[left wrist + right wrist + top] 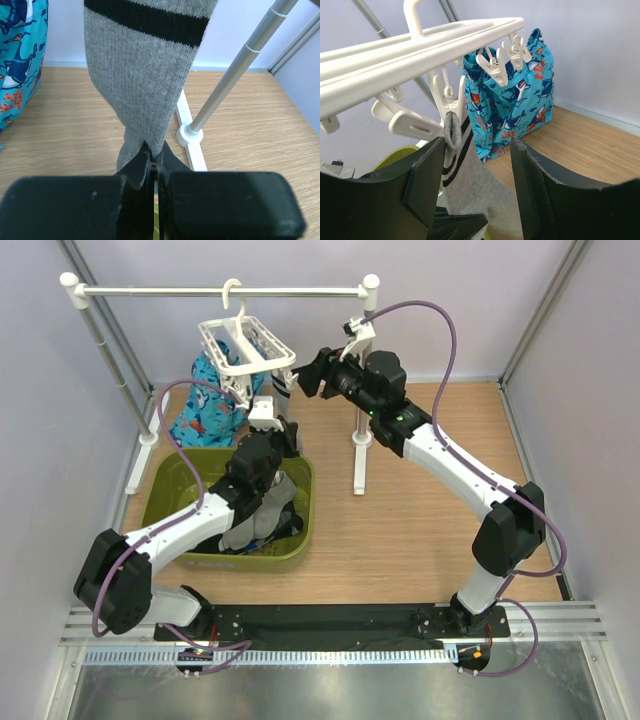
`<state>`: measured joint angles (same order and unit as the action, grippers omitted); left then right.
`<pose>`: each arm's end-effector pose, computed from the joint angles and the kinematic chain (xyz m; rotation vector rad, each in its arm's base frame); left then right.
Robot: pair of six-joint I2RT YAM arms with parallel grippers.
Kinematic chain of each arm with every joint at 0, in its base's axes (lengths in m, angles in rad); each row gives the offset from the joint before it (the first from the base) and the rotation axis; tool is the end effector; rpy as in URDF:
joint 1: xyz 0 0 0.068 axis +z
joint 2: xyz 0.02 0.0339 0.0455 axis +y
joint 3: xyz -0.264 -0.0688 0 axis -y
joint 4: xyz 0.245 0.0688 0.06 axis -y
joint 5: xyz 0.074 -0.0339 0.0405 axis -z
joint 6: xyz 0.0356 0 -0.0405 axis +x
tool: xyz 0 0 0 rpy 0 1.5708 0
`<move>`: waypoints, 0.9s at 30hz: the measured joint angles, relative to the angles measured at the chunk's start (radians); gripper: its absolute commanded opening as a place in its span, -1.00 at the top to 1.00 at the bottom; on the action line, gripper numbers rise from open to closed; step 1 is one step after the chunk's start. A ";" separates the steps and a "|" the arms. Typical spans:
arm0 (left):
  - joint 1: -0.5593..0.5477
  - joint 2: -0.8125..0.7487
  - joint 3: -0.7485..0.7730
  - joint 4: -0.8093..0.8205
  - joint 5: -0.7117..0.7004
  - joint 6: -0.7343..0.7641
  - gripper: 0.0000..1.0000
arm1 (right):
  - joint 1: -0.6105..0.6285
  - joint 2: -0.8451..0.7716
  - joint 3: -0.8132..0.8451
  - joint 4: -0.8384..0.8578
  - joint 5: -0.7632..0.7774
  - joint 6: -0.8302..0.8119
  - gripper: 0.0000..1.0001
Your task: Remove the socks clipped to the hanger
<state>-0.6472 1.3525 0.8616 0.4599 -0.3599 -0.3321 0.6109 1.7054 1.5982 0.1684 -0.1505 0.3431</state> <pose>0.2584 -0.1796 0.3053 -0.0276 1.6198 -0.4713 0.3364 0.2421 0.4152 -0.3343 1.5391 0.8714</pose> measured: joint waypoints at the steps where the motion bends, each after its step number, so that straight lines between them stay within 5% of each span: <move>1: 0.000 0.000 0.000 0.000 0.000 0.000 1.00 | -0.004 -0.002 0.000 0.005 -0.001 0.000 -0.22; 14: -0.003 0.000 0.000 0.000 0.000 -0.001 1.00 | -0.015 0.090 0.172 -0.006 -0.098 -0.002 -0.25; 27: -0.019 0.008 0.000 0.014 0.001 -0.001 1.00 | -0.015 0.119 0.172 0.032 -0.182 -0.001 -0.34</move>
<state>-0.6659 1.3602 0.8616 0.4744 -0.3592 -0.3332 0.5957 1.8248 1.7706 0.2008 -0.3328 0.3420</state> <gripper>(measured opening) 0.017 0.668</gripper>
